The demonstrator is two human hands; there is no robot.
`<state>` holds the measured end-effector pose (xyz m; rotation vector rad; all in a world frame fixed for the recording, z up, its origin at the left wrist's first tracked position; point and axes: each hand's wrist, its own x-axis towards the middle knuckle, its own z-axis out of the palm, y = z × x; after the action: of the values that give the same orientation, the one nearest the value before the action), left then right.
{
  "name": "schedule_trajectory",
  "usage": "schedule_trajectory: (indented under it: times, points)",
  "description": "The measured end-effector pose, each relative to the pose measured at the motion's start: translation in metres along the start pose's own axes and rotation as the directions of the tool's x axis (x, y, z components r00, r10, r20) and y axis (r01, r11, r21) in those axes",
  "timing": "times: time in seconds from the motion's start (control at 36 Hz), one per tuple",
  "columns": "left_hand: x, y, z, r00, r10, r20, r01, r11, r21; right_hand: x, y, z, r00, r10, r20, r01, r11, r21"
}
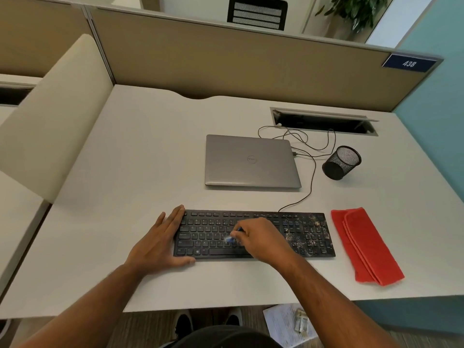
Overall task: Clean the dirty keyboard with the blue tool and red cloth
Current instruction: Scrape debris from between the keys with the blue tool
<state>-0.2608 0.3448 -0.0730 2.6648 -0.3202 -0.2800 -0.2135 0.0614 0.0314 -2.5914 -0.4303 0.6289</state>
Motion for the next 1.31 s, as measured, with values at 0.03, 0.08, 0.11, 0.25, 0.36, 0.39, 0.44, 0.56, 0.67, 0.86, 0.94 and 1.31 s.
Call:
schedule_trajectory:
  times: [0.03, 0.08, 0.11, 0.25, 0.36, 0.39, 0.44, 0.56, 0.67, 0.86, 0.94, 1.31]
  points:
    - [0.0, 0.0, 0.0, 1.0, 0.006, -0.006, -0.006, 1.0, 0.0, 0.0, 0.0, -0.001, 1.0, 0.004, -0.001, -0.004, 0.999, 0.042]
    - [0.001, 0.0, 0.0, 1.0, 0.013, -0.012, -0.013, 1.0, -0.003, 0.0, -0.001, -0.001, 0.999, 0.011, -0.036, -0.006, 0.992, 0.126]
    - [0.001, -0.001, 0.0, 1.0, 0.016, -0.012, -0.016, 1.0, 0.0, 0.0, -0.001, 0.0, 0.998, 0.016, -0.054, -0.009, 0.99, 0.138]
    - [0.001, -0.003, 0.002, 1.0, 0.018, -0.009, -0.018, 1.0, -0.015, 0.0, 0.003, -0.001, 0.995, 0.038, -0.087, -0.043, 0.998, -0.045]
    - [0.002, -0.004, 0.003, 0.999, 0.027, -0.025, -0.027, 1.0, -0.011, -0.002, 0.014, -0.011, 0.99, 0.058, -0.127, -0.088, 0.965, -0.246]
    - [0.002, -0.004, 0.002, 0.999, 0.027, -0.024, -0.027, 1.0, -0.01, -0.002, 0.017, -0.014, 0.99, 0.068, -0.121, -0.102, 0.949, -0.298]
    - [0.002, -0.004, 0.003, 1.0, 0.025, -0.017, -0.025, 1.0, -0.008, -0.003, 0.02, -0.018, 0.99, 0.095, -0.107, -0.127, 0.927, -0.353]
    - [0.002, -0.005, 0.003, 1.0, 0.023, -0.014, -0.023, 1.0, -0.016, -0.009, 0.012, -0.017, 0.989, 0.061, -0.132, -0.084, 0.981, -0.175]
    - [0.002, -0.005, 0.004, 1.0, 0.019, -0.012, -0.019, 1.0, -0.011, -0.012, 0.001, -0.003, 0.995, -0.001, -0.104, -0.007, 0.997, -0.076]
    - [0.002, -0.005, 0.004, 1.0, 0.008, -0.006, -0.008, 1.0, -0.017, -0.02, 0.006, 0.002, 0.999, -0.011, -0.048, 0.006, 0.996, -0.094]
    - [0.001, -0.004, 0.003, 1.0, 0.001, -0.004, -0.001, 1.0, -0.014, -0.018, 0.007, 0.0, 0.994, -0.011, -0.111, 0.007, 0.999, -0.031]
    - [0.001, 0.0, 0.001, 1.0, -0.03, 0.001, 0.03, 0.999, -0.024, -0.012, 0.0, 0.011, 0.994, -0.024, -0.104, 0.022, 1.0, -0.019]
